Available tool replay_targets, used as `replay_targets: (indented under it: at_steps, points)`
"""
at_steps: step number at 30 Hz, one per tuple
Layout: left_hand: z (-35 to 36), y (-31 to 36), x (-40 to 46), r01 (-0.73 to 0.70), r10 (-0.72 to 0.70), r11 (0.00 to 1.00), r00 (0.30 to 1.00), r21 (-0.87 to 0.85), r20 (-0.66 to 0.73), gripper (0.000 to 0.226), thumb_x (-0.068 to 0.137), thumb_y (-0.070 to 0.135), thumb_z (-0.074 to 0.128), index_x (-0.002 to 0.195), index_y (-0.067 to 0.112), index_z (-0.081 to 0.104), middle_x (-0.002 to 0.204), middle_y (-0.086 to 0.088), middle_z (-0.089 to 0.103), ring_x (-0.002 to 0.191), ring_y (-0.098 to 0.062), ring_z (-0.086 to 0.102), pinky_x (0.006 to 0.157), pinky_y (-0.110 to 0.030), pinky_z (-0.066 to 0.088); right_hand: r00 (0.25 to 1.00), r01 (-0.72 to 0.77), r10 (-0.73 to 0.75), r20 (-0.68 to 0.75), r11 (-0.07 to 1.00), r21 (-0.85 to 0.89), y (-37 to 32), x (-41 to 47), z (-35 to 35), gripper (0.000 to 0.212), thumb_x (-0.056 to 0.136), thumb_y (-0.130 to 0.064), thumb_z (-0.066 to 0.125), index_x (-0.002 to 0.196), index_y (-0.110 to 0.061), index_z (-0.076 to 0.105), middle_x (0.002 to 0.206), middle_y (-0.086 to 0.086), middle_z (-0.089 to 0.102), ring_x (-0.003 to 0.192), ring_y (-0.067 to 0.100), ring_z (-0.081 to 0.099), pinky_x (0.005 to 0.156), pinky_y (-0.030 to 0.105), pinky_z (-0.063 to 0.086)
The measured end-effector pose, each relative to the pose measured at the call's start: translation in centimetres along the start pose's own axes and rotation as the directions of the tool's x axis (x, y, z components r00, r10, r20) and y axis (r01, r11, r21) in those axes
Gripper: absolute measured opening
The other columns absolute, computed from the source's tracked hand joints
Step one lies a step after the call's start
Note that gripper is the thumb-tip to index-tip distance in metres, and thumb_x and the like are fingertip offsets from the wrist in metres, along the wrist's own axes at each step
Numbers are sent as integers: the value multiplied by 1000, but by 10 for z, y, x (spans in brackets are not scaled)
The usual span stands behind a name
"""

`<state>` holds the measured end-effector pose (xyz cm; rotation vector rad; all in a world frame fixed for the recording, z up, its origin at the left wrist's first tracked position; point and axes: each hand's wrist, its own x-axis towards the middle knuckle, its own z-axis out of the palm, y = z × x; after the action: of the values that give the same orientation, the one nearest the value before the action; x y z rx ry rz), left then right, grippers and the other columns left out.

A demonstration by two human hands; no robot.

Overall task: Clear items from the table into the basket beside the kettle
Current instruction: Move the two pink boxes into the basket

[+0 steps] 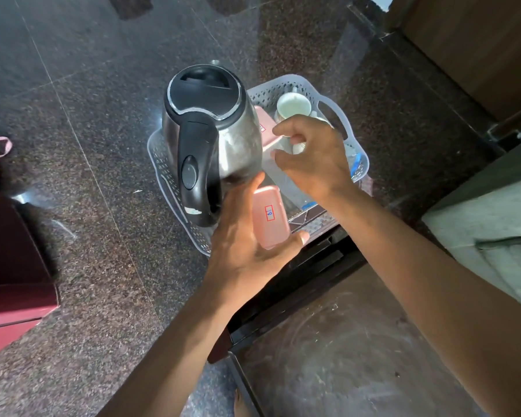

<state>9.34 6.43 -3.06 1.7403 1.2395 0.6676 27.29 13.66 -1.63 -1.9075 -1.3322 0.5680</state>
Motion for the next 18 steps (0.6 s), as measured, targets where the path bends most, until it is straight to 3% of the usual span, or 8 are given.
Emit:
replay_targets:
  at_steps: [3,6,8,9,11,13,15,18]
  points:
    - [6,5,4,6,-7,1000,999,-31,-40,111,76,61,88,169,30,37,162,15,42,152,-6,47,127,-45,46,986,-165,152,75,962,218,-8,-25,-24,24,83,-14,84,99,-29,75,100,-11,74,93,1,70,90,20,58]
    - [14,11,8,-19,14,998,995,-52,-95,109,75,64,87,167,26,41,157,15,45,144,10,46,123,-15,39,952,-304,280,124,908,288,-10,-57,-43,15,88,-16,81,99,-25,77,99,-12,77,104,9,73,95,39,62]
    - [18,17,10,-20,12,997,993,-70,-118,111,74,69,83,167,25,41,159,9,46,146,3,48,118,-5,36,912,-406,354,206,848,340,-7,-75,-52,7,93,-19,76,98,-23,78,98,-9,79,104,14,76,93,44,63]
    - [21,18,11,-13,1,996,992,-90,-126,112,73,70,81,167,25,40,160,5,46,148,-5,49,120,-10,39,890,-451,376,258,812,371,-5,-83,-56,7,97,-20,72,98,-22,79,98,-7,81,101,15,78,89,41,65]
    - [27,21,12,16,-35,991,989,-136,-140,115,69,67,81,166,23,39,159,2,46,150,-15,50,123,-34,48,851,-522,390,351,706,479,-1,-96,-59,20,105,-17,59,103,-17,79,101,3,82,94,17,80,77,31,65]
    - [34,25,13,57,-79,985,988,-162,-132,117,64,64,80,166,21,40,157,0,45,148,-20,50,119,-50,52,841,-542,375,391,605,584,3,-105,-61,33,110,-11,45,110,-13,78,107,9,81,97,19,80,79,29,64]
    - [35,29,15,116,-136,974,986,-194,-95,118,62,63,79,166,22,39,158,0,44,149,-22,49,118,-54,53,854,-519,349,385,548,656,9,-112,-61,38,111,-8,40,115,-12,77,111,7,82,106,21,79,90,35,63]
    - [36,29,18,185,-192,951,981,-248,-4,111,74,55,81,169,21,34,168,-7,42,157,-29,45,125,-56,47,866,-495,347,360,487,720,16,-116,-60,31,106,-8,49,118,-13,77,114,7,80,109,23,78,101,42,60]
